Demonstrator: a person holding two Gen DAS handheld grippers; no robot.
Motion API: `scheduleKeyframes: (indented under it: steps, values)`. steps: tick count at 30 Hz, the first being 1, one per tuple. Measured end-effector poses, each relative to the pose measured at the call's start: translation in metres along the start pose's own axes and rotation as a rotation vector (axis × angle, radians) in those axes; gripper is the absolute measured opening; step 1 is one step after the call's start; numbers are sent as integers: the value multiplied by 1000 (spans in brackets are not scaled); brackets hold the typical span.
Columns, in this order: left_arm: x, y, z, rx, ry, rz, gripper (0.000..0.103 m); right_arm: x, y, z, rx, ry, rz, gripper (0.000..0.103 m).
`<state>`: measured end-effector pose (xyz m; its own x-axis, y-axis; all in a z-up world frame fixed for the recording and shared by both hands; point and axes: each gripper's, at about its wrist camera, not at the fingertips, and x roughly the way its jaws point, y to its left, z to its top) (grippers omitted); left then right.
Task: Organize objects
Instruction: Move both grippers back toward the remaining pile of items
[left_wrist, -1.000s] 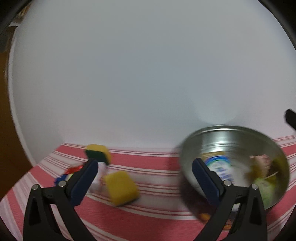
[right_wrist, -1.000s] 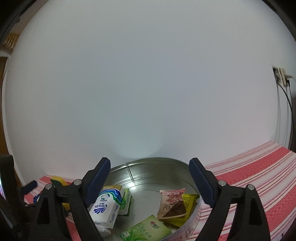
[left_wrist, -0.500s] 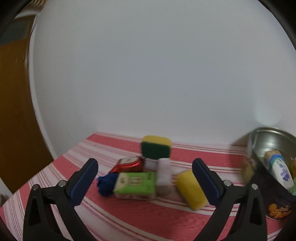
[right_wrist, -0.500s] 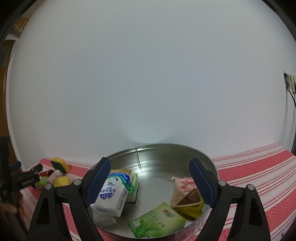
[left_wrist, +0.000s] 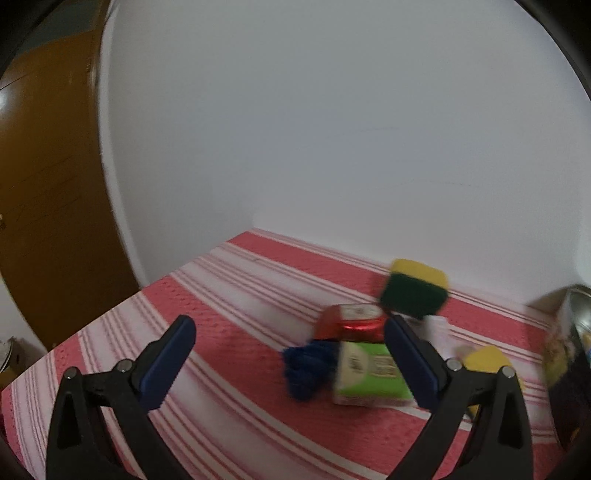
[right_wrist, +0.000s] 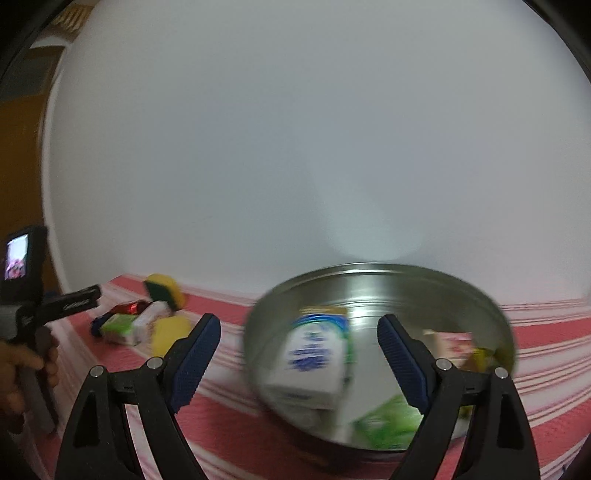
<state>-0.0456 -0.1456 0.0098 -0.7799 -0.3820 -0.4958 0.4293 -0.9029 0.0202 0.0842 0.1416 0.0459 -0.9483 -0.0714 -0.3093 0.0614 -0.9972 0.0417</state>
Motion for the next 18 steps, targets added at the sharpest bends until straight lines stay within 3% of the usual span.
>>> scheduleKeyframes:
  steps: [13,18]
  values:
    - [34,55,14,-139,71,74,103,64,103,4,-78,157,167,89]
    - [39,65,16,-163,92,86,103,133,124,-5,-96,305,171,88]
